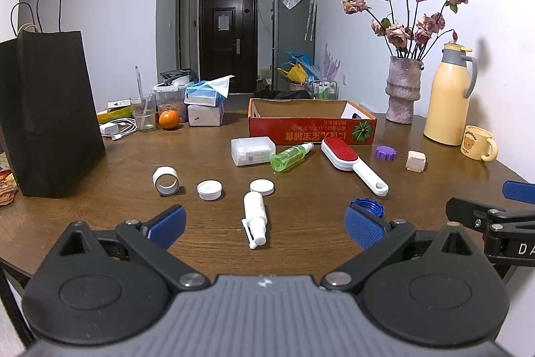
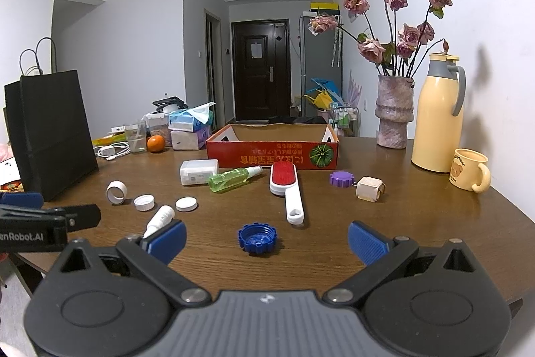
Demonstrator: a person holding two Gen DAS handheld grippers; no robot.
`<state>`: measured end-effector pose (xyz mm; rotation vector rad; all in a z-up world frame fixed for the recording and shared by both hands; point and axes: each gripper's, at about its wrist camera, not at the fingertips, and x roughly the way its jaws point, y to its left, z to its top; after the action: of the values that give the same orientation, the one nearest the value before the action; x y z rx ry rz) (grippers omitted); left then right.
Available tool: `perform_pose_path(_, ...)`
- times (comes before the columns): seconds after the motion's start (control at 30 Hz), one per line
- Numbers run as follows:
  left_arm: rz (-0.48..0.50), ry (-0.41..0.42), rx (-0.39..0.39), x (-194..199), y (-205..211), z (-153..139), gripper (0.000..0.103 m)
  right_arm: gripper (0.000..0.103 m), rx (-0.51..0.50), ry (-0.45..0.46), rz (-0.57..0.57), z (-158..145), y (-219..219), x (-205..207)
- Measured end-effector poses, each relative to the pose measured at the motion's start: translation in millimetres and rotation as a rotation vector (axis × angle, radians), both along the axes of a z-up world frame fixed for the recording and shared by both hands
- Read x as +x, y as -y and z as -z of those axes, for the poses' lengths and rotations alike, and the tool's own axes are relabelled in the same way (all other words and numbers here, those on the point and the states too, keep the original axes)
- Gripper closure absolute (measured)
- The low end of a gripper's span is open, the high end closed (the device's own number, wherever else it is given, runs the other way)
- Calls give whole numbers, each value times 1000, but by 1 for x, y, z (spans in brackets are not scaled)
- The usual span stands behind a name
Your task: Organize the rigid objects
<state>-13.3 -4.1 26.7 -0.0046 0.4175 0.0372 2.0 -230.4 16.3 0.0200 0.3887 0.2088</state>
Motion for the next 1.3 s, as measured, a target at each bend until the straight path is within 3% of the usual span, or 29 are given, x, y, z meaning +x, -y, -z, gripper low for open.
perform_pose_path(1.3,-7,5,1,-1,-1,-6,0,0,-4,8,-5,-6,-5,-1)
